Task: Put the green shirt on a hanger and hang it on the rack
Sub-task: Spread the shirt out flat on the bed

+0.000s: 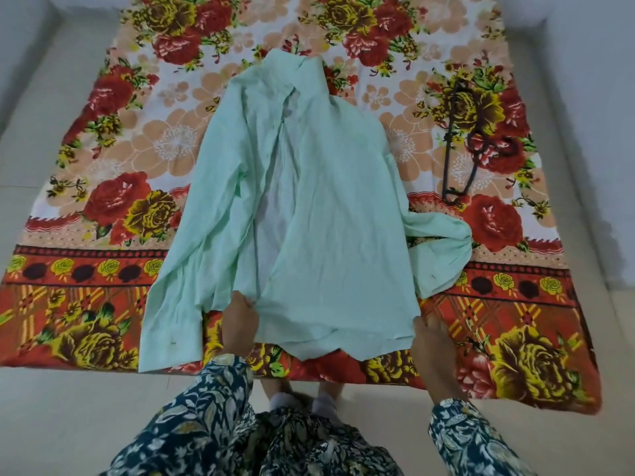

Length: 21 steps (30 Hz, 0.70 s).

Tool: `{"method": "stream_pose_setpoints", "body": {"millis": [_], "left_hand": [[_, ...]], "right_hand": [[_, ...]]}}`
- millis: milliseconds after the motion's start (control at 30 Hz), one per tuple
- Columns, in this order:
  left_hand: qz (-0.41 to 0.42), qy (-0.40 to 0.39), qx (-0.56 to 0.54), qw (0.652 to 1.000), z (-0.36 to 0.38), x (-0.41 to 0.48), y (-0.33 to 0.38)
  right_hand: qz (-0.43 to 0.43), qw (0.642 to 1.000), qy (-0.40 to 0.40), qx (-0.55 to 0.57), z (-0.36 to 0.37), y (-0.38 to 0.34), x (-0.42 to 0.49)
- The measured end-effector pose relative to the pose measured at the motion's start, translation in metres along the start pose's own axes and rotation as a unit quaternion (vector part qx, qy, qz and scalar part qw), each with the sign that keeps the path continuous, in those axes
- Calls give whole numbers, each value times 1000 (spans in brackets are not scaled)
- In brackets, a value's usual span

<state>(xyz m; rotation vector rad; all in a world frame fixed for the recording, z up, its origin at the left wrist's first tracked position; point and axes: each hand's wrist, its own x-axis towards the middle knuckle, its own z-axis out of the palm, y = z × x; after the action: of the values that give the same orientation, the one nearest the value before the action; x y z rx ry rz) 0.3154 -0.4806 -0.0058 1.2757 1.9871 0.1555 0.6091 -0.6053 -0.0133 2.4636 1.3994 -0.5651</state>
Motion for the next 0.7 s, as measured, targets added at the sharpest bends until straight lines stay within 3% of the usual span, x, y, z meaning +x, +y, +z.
{"method": "stream_pose_setpoints", "body": {"millis": [133,233,300,367,467,533,700], "left_hand": [[27,10,21,999,-13,1,-9],[45,61,48,996,-29,2,-8],[46,108,56,991,-43,7,-9],[25,142,57,988,-59,14,-16],[-65,163,73,982,-73,28,-39],[-137,178,96,970,-78,31,-52],[-214,53,67,973,-103,49,-108]], "right_hand": [[20,999,-47,17,-18,-19,-2],[5,991,-24,133,-33,-48,-1],[-17,972,-54,227,-43,-78,0],[-18,932,-127,339,-49,-111,2],[10,839,-239,489,-55,-161,3],[4,818,-269,509,-56,-186,4],[3,823,-306,479,-42,-257,5]]}}
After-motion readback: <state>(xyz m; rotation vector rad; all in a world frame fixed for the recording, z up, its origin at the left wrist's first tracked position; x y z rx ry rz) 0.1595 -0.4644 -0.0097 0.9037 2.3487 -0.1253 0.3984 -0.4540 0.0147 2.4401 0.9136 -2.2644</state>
